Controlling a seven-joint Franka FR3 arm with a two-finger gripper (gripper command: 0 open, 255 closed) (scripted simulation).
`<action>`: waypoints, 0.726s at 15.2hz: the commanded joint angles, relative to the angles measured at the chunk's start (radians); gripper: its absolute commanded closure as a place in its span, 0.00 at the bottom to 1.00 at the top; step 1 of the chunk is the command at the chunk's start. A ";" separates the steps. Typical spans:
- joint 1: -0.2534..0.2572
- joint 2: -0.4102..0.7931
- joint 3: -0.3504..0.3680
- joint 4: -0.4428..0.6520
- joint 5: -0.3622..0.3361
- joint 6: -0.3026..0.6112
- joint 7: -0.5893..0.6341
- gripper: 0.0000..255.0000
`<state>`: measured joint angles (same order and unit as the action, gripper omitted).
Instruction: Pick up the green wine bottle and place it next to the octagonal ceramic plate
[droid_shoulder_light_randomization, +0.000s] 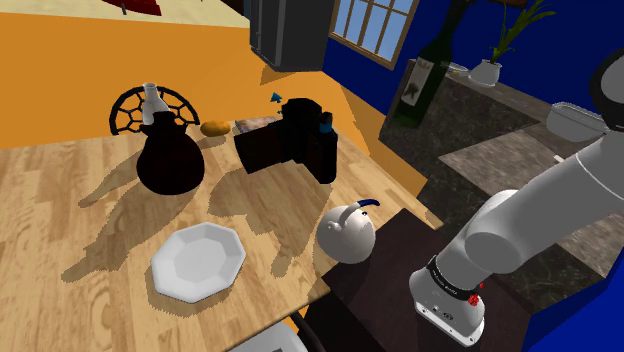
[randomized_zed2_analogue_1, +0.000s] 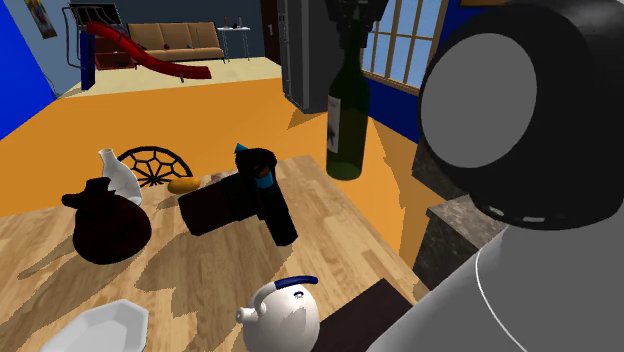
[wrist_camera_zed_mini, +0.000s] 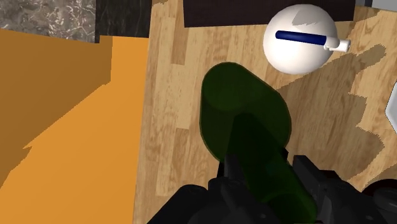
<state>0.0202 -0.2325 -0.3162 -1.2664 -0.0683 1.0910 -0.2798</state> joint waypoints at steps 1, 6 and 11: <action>-0.001 0.029 -0.008 0.066 0.008 -0.038 -0.009 1.00; -0.012 0.134 -0.040 0.275 0.043 -0.147 -0.040 1.00; 0.043 -0.039 0.082 -0.049 0.005 0.007 0.128 1.00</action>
<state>0.0565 -0.2370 -0.2544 -1.2529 -0.0581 1.0693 -0.1807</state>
